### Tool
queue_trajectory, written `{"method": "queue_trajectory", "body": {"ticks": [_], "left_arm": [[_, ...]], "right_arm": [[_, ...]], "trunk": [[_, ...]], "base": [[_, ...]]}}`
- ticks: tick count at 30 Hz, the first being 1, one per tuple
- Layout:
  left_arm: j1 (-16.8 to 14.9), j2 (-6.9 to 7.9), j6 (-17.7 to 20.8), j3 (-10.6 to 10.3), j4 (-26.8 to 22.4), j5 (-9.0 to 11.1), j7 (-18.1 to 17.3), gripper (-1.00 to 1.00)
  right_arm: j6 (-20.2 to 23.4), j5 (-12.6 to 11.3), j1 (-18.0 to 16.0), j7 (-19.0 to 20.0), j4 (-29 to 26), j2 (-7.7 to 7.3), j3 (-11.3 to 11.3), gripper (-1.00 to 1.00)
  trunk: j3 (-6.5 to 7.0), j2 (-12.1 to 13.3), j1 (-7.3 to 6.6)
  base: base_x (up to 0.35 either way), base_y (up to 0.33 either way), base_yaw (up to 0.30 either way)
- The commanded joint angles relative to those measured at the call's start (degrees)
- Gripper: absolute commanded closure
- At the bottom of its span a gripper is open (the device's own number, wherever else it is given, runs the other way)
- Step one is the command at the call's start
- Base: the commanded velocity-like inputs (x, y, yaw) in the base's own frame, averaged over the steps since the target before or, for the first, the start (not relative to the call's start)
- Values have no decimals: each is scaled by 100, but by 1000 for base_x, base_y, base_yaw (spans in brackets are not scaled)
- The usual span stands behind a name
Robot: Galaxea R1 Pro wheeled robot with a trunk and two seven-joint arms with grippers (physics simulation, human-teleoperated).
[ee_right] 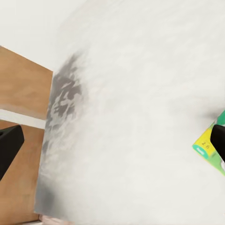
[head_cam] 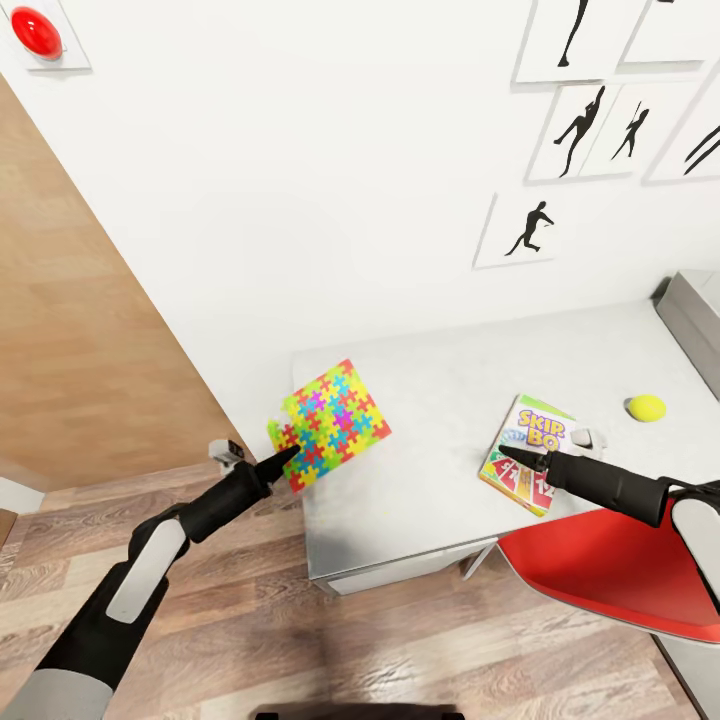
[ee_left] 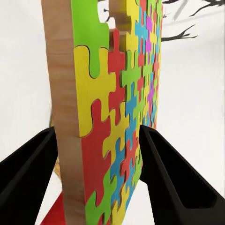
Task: Put all the toys in the child's room - the three board games (two on the bed and one on the table), the two jigsaw puzzles on the table, and the tennis ball on the table - inside the toy box on the table in the child's room.
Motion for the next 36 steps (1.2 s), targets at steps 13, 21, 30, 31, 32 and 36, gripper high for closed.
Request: {"method": "queue_trajectory", "body": {"ticks": [13,21,30,31,32,36], "left_arm": [[-24,27,72,11,-424,157,3,100],[-26,33,110,14,-431,160,6,100],[-26,29,129,14,-432,160,7,100],[-26,29,130,14,-432,160,7,100],[-26,29,130,14,-432,160,7,100],[-26,28,132,14,-437,157,7,100]], "right_arm": [[29,33,26,90,-14,-7,-54,-100],[34,28,37,100,-18,-11,-207,-100],[38,26,41,109,-19,-36,-319,-100],[38,26,41,109,-19,-46,-327,-100],[38,26,41,109,-19,-46,-327,-100],[40,25,44,113,-19,-70,-403,-100]], "trunk": [[-8,-9,3],[-8,-9,3],[-8,-9,3],[-8,-9,3],[-8,-9,3],[-8,-9,3]], "base": [[0,0,0],[0,0,0],[0,0,0],[0,0,0],[0,0,0],[0,0,0]]}}
